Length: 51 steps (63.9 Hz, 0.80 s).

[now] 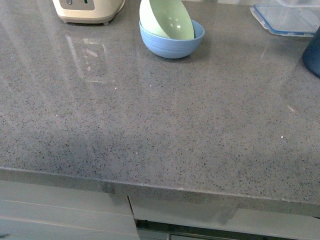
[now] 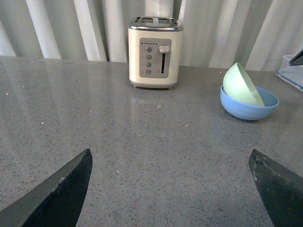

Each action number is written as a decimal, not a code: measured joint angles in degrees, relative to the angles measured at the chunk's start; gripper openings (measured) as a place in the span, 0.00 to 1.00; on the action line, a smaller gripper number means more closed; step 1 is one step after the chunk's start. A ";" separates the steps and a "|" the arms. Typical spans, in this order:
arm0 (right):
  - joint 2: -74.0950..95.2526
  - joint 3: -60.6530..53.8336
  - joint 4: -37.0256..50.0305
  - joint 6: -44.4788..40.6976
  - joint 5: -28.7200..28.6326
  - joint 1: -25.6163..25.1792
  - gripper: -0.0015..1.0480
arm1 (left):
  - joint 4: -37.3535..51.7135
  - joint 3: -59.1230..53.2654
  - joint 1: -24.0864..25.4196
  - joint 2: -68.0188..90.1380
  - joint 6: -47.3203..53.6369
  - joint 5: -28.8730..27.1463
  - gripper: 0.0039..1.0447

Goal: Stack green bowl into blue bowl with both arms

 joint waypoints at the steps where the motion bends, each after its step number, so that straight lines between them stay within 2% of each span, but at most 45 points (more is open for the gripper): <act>1: -0.79 -0.87 0.20 0.09 -0.02 -0.42 0.90 | 0.00 0.00 0.00 0.00 0.00 0.00 0.94; 27: -18.75 -19.89 3.58 0.26 -2.38 -9.66 0.90 | 0.00 0.00 0.00 0.00 0.00 0.00 0.94; 41: -35.30 -37.29 3.52 -0.63 -4.44 -17.62 0.90 | 0.00 0.00 0.00 0.00 0.00 0.00 0.94; 51: -50.73 -50.40 -0.68 -0.50 -5.35 -22.21 0.90 | 0.00 0.00 0.00 0.00 0.02 0.00 0.94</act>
